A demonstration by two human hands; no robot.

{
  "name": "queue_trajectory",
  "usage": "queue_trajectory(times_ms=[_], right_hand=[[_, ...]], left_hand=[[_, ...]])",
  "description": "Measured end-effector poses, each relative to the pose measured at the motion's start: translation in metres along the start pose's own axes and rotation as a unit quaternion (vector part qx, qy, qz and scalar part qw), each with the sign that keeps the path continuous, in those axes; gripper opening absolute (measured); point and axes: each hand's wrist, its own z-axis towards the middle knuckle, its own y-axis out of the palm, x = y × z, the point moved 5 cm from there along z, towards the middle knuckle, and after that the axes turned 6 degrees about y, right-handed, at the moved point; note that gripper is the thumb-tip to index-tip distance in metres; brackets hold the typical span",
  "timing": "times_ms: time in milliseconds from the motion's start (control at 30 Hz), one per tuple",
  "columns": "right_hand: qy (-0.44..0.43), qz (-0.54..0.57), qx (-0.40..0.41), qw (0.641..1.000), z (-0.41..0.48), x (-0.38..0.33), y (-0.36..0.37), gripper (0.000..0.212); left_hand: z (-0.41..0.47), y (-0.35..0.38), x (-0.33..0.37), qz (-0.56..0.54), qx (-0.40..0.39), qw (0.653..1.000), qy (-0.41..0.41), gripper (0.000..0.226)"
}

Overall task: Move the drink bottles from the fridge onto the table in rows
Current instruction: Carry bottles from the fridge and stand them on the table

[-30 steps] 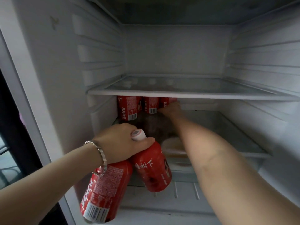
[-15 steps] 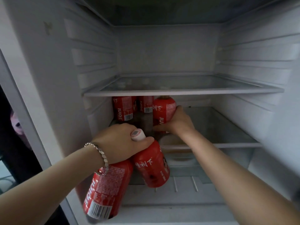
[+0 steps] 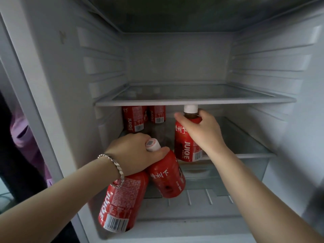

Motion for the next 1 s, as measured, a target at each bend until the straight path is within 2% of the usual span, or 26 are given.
queue_trajectory(times_ms=[167,267,400,467,533,633,700,767,867,933,1000], right_hand=[[-0.022,-0.026,0.126,0.991,-0.008,-0.003,-0.016,0.030],[-0.024,-0.024,0.158,0.987,-0.017,-0.003,-0.032,0.026],[-0.013,-0.108,0.218,0.970,-0.025,-0.006,-0.057,0.031],[0.017,-0.111,0.248,0.962,-0.029,0.000,-0.073,0.034],[0.071,-0.054,0.267,0.960,-0.032,0.017,-0.087,0.036],[0.163,0.197,0.237,0.937,-0.044,0.044,-0.088,0.030],[0.204,0.247,0.209,0.924,-0.053,0.054,-0.082,0.028],[0.183,0.181,0.182,0.949,-0.061,0.051,-0.078,0.029],[0.078,-0.038,0.127,0.988,-0.073,0.024,-0.068,0.034],[0.026,-0.182,0.047,0.982,-0.083,0.002,-0.051,0.032],[-0.014,-0.259,-0.043,0.965,-0.094,-0.014,-0.028,0.029]], left_hand=[[-0.003,-0.005,-0.001,0.018,-0.003,1.000,0.001,0.057],[-0.005,-0.008,-0.002,0.024,-0.007,1.000,0.007,0.055],[-0.007,-0.010,-0.005,0.031,-0.024,0.999,0.015,0.055],[-0.006,-0.009,-0.006,0.035,-0.027,0.999,0.023,0.054],[-0.004,-0.009,-0.004,0.039,-0.025,0.998,0.036,0.054],[0.001,-0.007,0.001,0.038,-0.031,0.997,0.060,0.055],[0.002,-0.007,0.005,0.042,-0.038,0.996,0.067,0.055],[-0.003,-0.010,0.007,0.059,-0.030,0.995,0.071,0.056],[-0.023,-0.017,0.009,0.111,-0.004,0.992,0.058,0.058],[-0.045,-0.020,0.011,0.151,0.003,0.988,0.034,0.056],[-0.071,-0.023,0.010,0.170,0.002,0.985,-0.001,0.052]])
